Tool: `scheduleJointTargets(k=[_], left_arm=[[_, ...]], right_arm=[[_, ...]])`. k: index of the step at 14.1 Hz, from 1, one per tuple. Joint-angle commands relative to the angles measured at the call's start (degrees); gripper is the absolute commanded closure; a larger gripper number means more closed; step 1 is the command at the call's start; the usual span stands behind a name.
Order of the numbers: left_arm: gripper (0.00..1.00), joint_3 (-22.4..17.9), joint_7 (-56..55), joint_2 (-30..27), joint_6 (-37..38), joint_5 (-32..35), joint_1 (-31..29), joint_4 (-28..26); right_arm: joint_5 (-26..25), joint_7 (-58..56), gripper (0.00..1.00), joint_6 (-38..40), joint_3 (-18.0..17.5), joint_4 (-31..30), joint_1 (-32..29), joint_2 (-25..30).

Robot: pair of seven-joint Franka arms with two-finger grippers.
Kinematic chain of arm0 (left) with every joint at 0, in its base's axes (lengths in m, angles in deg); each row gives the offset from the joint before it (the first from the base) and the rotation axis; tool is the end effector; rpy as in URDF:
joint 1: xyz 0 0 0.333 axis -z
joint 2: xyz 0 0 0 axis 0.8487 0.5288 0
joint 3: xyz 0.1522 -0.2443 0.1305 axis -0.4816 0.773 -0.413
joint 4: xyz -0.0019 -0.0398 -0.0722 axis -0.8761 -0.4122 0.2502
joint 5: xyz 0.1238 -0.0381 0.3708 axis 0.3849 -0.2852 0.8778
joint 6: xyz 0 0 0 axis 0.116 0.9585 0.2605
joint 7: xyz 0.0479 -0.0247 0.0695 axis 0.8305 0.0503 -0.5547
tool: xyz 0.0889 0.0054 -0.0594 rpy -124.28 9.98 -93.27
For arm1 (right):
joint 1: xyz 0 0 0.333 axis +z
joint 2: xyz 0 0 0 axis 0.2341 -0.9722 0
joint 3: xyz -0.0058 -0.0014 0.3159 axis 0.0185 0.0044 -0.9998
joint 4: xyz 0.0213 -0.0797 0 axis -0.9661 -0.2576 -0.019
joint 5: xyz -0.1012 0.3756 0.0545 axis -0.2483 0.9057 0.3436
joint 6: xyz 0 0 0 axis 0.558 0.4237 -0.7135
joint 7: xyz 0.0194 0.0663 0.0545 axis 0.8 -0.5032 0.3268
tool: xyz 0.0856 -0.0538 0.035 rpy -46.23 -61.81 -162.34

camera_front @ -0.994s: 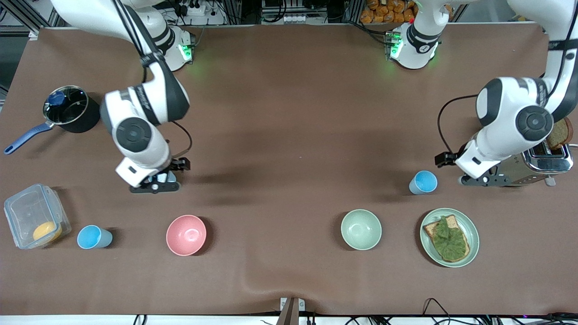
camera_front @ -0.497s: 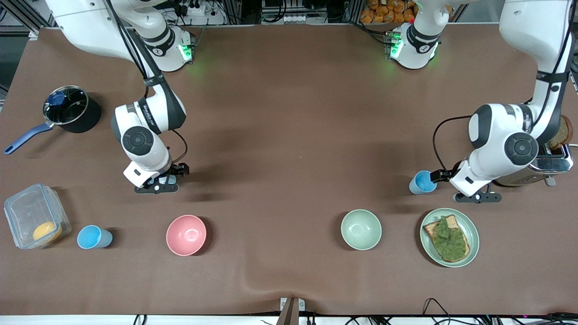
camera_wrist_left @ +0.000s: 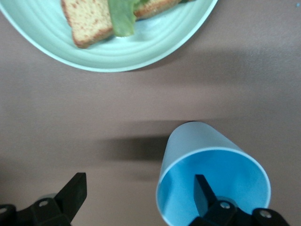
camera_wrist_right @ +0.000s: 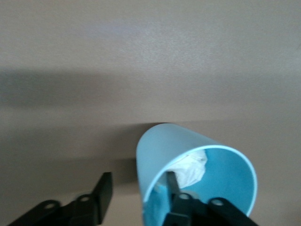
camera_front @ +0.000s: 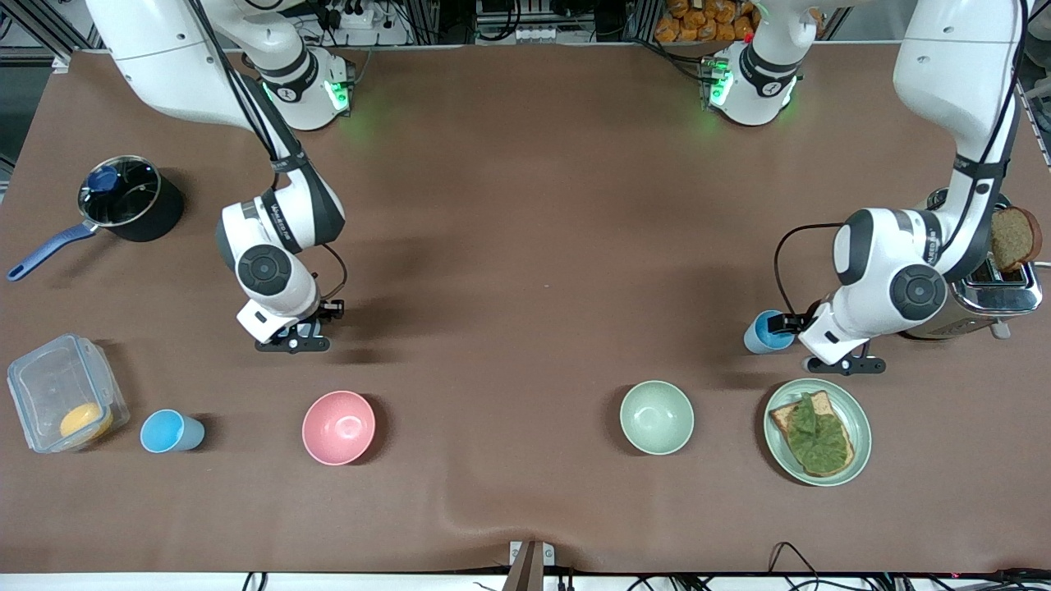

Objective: Stack blue cups with both arms
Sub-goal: 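Lower both grippers and grasp the blue cups at their rims, then carry the blue cups with both grippers toward the table's middle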

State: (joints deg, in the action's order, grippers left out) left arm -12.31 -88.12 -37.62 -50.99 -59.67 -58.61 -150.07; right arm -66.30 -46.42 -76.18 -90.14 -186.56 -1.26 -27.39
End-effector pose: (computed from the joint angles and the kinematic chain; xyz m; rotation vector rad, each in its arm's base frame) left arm 0.6106 -0.0298 0.2245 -3.0966 0.0481 0.2033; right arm 0.5647 0.1340 0.2029 2.9226 0.0435 -0.1497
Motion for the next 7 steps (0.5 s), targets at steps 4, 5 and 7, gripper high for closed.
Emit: scheduleJointTargets(k=[4,5,7], left_arm=[[1.00,0.1,-0.7,2.2,-0.2,0.2,0.8,2.5],[1.00,0.1,-0.7,2.2,-0.2,0.3,0.8,2.5],[1.00,0.1,-0.7,2.2,-0.2,0.3,0.8,2.5]], right_arm=[[-1.3,1.6,1.00,2.3,-0.3,2.3,0.4,0.3],[-1.3,1.6,1.00,5.3,-0.3,4.3,0.5,0.4],[-0.7,1.7,1.00,14.7,-0.9,10.0,0.8,0.4]])
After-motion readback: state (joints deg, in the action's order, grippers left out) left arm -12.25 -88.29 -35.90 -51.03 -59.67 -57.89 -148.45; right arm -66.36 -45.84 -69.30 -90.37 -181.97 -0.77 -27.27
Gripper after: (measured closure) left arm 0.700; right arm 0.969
